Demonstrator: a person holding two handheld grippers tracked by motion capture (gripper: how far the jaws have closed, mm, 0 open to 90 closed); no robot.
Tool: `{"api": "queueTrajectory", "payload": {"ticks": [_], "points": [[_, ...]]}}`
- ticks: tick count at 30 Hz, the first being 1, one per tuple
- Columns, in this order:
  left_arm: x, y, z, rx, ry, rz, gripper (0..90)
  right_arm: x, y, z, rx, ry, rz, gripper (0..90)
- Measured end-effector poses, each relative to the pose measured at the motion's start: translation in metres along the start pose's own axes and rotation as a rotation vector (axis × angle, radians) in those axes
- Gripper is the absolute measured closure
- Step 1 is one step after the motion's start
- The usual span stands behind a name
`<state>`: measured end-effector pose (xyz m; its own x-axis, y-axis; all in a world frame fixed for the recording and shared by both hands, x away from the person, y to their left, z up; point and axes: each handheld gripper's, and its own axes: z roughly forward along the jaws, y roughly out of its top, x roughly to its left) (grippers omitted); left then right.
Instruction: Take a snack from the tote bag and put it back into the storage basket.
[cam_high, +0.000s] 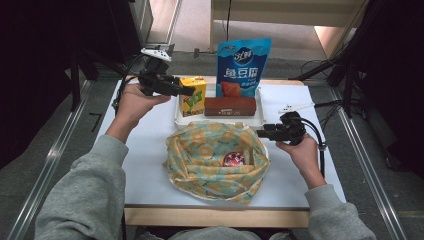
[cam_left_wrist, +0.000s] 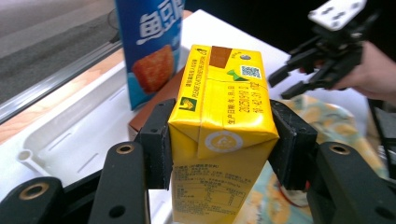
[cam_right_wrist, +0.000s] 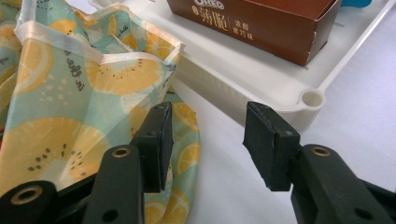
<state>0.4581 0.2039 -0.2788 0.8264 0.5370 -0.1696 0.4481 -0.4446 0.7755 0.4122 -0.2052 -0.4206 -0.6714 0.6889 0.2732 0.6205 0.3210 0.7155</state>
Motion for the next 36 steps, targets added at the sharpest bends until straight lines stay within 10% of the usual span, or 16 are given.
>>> {"api": "queueTrajectory", "payload": {"ticks": [28, 36], "points": [[0.076, -0.063, 0.078, 0.03, 0.06, -0.073, 49.8, -0.001, -0.002, 0.002, 0.008, 0.011, 0.003, 53.9], [0.073, -0.067, 0.081, 0.035, 0.057, 0.008, 49.5, 0.0, -0.002, 0.004, 0.012, 0.013, -0.006, 53.9]]}}
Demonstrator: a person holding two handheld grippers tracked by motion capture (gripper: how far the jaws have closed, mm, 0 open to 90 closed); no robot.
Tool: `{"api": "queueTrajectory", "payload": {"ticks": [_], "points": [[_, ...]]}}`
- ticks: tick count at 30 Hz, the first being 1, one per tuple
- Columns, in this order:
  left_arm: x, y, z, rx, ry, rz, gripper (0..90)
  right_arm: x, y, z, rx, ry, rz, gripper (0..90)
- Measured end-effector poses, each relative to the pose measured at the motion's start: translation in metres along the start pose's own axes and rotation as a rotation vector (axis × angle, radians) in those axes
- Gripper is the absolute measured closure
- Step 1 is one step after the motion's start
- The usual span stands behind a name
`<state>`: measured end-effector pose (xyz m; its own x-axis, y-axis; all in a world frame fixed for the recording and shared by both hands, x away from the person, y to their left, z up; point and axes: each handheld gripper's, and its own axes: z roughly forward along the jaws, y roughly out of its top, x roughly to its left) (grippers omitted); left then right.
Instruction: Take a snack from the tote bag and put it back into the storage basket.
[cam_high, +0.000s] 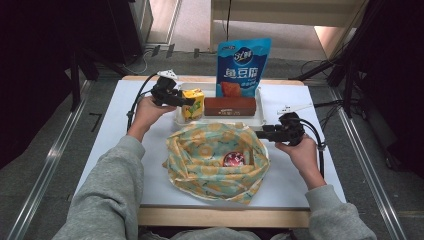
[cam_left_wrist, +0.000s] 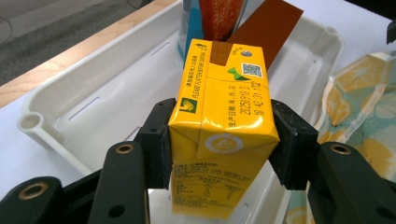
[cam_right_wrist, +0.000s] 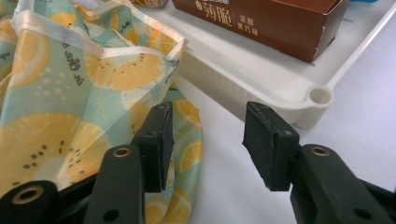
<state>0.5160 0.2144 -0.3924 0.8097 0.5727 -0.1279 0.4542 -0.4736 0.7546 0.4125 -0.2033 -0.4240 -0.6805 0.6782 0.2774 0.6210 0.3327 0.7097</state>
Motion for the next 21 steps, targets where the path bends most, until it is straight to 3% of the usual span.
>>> {"api": "queueTrajectory", "payload": {"ticks": [8, 21], "points": [[-0.0021, -0.0108, -0.0018, 0.019, 0.004, 0.047, 49.0, 0.0005, -0.0004, -0.0004, -0.002, -0.001, 0.001, 54.1], [0.0039, -0.0112, -0.0035, 0.039, -0.003, -0.027, 41.8, 0.0016, 0.0012, -0.0052, -0.016, 0.001, -0.005, 54.2]]}}
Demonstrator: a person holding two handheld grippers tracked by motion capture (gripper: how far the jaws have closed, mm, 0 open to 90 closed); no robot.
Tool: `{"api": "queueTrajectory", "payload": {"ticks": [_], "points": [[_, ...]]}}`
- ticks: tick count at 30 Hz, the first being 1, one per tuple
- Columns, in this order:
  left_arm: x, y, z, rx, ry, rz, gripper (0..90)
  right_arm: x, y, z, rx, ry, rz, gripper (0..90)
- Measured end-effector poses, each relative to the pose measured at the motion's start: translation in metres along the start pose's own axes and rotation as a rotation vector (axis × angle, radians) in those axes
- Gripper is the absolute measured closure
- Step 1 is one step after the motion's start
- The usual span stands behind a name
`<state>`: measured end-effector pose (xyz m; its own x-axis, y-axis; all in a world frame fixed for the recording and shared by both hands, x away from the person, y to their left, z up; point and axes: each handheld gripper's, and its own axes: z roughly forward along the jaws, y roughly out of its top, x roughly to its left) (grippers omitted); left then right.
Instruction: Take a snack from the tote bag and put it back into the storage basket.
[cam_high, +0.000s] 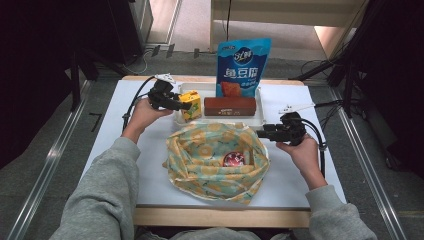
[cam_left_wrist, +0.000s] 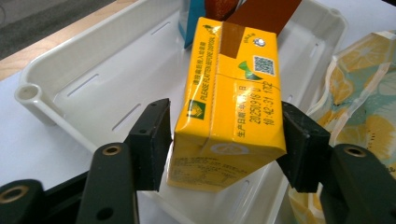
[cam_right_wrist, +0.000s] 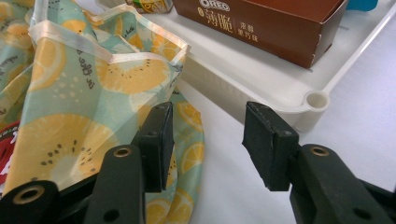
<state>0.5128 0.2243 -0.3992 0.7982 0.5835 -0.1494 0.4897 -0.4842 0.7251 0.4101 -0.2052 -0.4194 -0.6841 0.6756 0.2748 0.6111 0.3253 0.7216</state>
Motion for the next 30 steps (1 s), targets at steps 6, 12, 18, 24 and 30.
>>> {"api": "queueTrajectory", "payload": {"ticks": [6, 12, 18, 24, 30], "points": [[0.001, 0.0, -0.005, -0.005, 0.004, -0.034, 32.5, 0.0, 0.001, -0.002, -0.005, 0.001, 0.002, 54.3], [-0.001, 0.003, -0.021, -0.02, -0.026, -0.071, 31.0, 0.004, 0.003, -0.009, -0.011, 0.004, -0.004, 54.2], [-0.015, 0.009, -0.042, -0.008, -0.044, -0.082, 32.1, 0.01, 0.005, -0.023, -0.032, 0.009, -0.008, 54.3], [-0.033, 0.01, -0.059, -0.015, -0.077, -0.117, 35.1, 0.016, 0.006, -0.032, -0.036, 0.015, -0.016, 54.3], [-0.061, 0.006, -0.069, -0.024, -0.099, -0.1, 37.3, 0.019, 0.002, -0.034, -0.023, 0.011, -0.026, 54.2]]}}
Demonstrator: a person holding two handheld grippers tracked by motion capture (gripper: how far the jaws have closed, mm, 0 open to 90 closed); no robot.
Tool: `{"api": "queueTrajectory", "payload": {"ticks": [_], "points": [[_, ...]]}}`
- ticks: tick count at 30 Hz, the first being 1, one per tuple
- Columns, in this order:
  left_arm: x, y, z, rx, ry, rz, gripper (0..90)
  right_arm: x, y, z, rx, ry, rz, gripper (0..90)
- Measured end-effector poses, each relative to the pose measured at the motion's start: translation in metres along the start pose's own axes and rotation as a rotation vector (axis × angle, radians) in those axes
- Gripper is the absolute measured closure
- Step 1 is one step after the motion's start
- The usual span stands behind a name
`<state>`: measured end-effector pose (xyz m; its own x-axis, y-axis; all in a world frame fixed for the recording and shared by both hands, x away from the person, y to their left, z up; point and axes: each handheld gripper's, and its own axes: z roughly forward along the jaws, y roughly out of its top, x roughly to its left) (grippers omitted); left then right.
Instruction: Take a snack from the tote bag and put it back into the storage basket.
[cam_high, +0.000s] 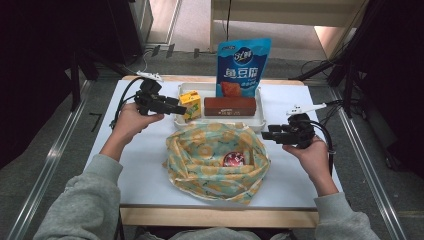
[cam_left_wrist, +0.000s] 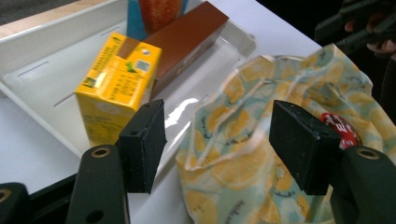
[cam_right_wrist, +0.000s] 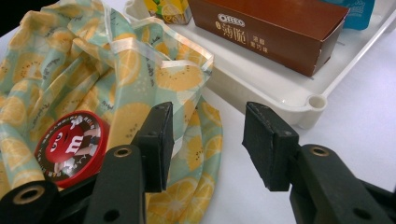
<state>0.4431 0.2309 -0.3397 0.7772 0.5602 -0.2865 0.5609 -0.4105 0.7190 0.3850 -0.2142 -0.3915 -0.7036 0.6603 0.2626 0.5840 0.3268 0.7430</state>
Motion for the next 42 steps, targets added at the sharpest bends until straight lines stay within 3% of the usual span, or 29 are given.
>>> {"api": "queueTrajectory", "payload": {"ticks": [6, 10, 15, 21, 25, 42], "points": [[-0.028, -0.009, -0.001, 0.013, -0.019, 0.035, 37.3, 0.012, 0.004, -0.01, -0.007, 0.017, -0.024, 60.5], [-0.041, -0.018, -0.001, 0.013, -0.02, 0.035, 37.3, 0.026, 0.009, -0.019, -0.036, 0.048, -0.061, 64.5], [-0.046, -0.031, -0.001, -0.014, -0.047, 0.007, 37.4, 0.045, 0.012, -0.018, -0.027, 0.097, -0.118, 67.7], [-0.05, -0.042, -0.002, -0.033, -0.023, -0.012, 38.6, 0.06, 0.013, -0.009, -0.012, 0.15, -0.141, 71.5], [-0.054, -0.045, -0.002, -0.025, -0.023, 0.003, 38.5, 0.062, 0.011, 0.0, 0.001, 0.152, -0.157, 71.6], [-0.055, -0.057, 0.001, -0.007, -0.034, -0.016, 37.9, 0.059, -0.001, 0.032, 0.056, 0.141, -0.157, 68.8]]}}
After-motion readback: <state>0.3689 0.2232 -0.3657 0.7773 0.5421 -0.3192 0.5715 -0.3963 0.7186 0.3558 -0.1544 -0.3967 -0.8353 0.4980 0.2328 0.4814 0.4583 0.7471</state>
